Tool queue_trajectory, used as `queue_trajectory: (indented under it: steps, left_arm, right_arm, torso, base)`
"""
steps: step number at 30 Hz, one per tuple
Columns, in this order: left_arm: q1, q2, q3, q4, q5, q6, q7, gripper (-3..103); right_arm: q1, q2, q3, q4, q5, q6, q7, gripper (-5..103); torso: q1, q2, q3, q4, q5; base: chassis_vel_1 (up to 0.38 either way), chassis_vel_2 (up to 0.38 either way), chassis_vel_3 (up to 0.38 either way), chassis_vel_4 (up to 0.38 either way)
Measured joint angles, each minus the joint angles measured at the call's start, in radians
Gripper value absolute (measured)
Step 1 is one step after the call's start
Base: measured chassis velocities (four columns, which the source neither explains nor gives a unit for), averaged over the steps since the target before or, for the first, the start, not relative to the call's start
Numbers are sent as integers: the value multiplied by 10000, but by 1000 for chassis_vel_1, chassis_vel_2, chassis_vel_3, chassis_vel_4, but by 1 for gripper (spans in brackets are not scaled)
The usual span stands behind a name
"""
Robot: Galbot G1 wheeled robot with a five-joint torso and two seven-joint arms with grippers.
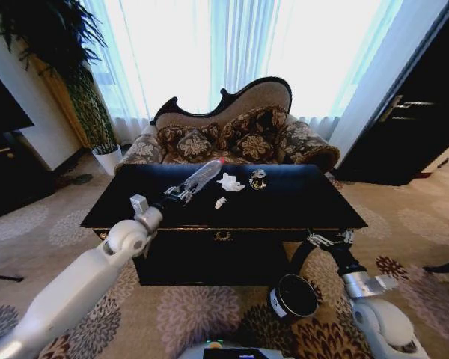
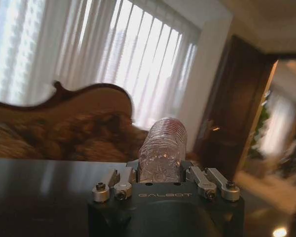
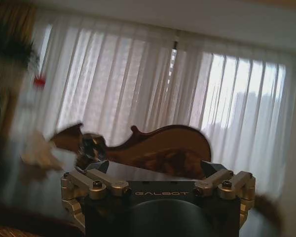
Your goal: Move to the front of the table and place the trash on the table into the trash bin.
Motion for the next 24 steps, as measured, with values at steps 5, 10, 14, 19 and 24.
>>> queue_trajectory:
  steps: [5,10,14,19,24]
  left_arm:
    - [-457,-485,730,-1127,-1764,228,-1255,38]
    - [-866,-897,1227,-1703,-4054,407,-2052,38]
    - [-1317,-1664,1860,-2015,-5224,511,-2623,38]
    - [-1400,-2281,2455,-2122,-5662,534,-2997,38]
    - [-1180,-2592,2864,-2029,-5633,508,-3022,38]
  right_arm:
    - [79,84,178,220,-2261,440,662,100]
    - [93,15,395,325,-3585,1244,850,100]
    - [52,193,568,675,-5222,2132,1118,100]
    - [-3,540,403,1030,-6234,2753,1539,100]
    - [-19,637,332,1257,-6555,2989,1607,100]
  torso:
    - [-1,0,0,-2,0]
    - [1,0,1,-2,2]
    - [0,0,1,-2,-2]
    - [0,0,1,-4,1]
    - [0,0,1,-1,-3]
  base:
    - [0,0,0,0]
    - [0,0,0,0]
    - [0,0,0,0]
    - [0,0,0,0]
    - [0,0,0,0]
